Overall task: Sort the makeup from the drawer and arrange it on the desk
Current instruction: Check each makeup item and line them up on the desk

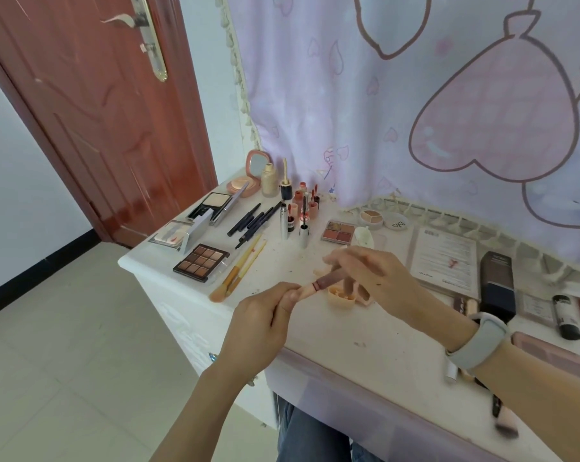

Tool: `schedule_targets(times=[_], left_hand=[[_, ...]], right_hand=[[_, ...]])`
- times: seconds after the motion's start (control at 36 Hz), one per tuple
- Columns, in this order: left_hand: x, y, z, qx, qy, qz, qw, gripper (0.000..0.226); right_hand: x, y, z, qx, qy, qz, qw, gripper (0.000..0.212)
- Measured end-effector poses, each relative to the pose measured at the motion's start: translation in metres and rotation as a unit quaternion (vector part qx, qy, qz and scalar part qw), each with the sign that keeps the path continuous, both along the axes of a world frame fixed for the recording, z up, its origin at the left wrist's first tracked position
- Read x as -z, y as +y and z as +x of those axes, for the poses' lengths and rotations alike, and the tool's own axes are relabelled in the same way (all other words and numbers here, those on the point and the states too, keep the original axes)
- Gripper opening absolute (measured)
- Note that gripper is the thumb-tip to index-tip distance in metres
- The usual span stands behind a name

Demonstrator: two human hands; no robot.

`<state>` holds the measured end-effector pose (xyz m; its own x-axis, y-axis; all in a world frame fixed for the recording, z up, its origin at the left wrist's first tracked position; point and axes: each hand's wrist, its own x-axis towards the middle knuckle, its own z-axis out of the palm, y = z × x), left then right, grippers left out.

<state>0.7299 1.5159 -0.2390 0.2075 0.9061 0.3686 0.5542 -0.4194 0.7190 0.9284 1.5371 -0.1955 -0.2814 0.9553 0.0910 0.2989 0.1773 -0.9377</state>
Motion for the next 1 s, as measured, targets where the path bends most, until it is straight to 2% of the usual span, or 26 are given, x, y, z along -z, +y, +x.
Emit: schedule_targets(times=[0.08, 0.17, 0.28, 0.33, 0.39, 0.47, 0.53, 0.58, 0.67, 0.72, 0.81, 0.92, 1.0], left_hand=[[0.001, 0.001, 0.001, 0.005, 0.004, -0.001, 1.000, 0.037], [0.003, 0.002, 0.001, 0.005, 0.000, -0.002, 1.000, 0.038], [0.004, 0.003, -0.001, -0.005, -0.009, -0.004, 1.000, 0.038], [0.006, 0.003, -0.001, -0.001, -0.004, -0.004, 1.000, 0.037], [0.007, 0.002, 0.000, 0.008, 0.001, -0.006, 1.000, 0.037], [0.007, 0.002, 0.001, 0.017, 0.006, -0.006, 1.000, 0.038], [0.006, 0.002, 0.001, 0.018, 0.006, -0.004, 1.000, 0.038], [0.005, 0.002, 0.001, 0.013, 0.005, -0.002, 1.000, 0.038], [0.004, 0.002, 0.000, 0.011, 0.007, -0.002, 1.000, 0.037], [0.004, 0.002, 0.000, 0.011, 0.008, -0.002, 1.000, 0.037], [0.004, 0.002, 0.001, 0.016, 0.009, 0.001, 1.000, 0.036], [0.003, 0.004, -0.001, 0.031, 0.006, 0.000, 1.000, 0.034], [0.003, 0.006, -0.009, 0.051, 0.012, -0.003, 0.999, 0.034]], right_hand=[[0.003, 0.005, -0.003, 0.022, -0.038, -0.016, 0.999, 0.038], [0.006, 0.004, -0.002, 0.022, -0.031, 0.025, 0.999, 0.021], [0.004, 0.002, 0.001, 0.000, 0.028, 0.026, 0.999, 0.035], [0.004, 0.001, 0.001, -0.006, 0.046, 0.010, 0.999, 0.028], [0.006, 0.001, -0.001, 0.006, 0.018, 0.000, 1.000, 0.018], [0.010, 0.004, -0.003, 0.045, -0.021, 0.004, 0.999, 0.031], [0.011, 0.005, -0.001, 0.065, -0.018, 0.021, 0.997, 0.025], [0.010, 0.004, 0.001, 0.060, 0.018, 0.026, 0.998, 0.024], [0.007, 0.003, 0.004, 0.037, 0.086, 0.004, 0.996, 0.037], [0.006, 0.003, 0.005, 0.033, 0.086, -0.008, 0.996, 0.032], [0.005, 0.003, 0.005, 0.028, 0.040, -0.026, 0.998, 0.016], [0.001, 0.001, 0.008, -0.011, -0.088, 0.029, 0.996, 0.023], [-0.003, 0.005, 0.016, -0.075, -0.207, 0.066, 0.973, 0.026]])
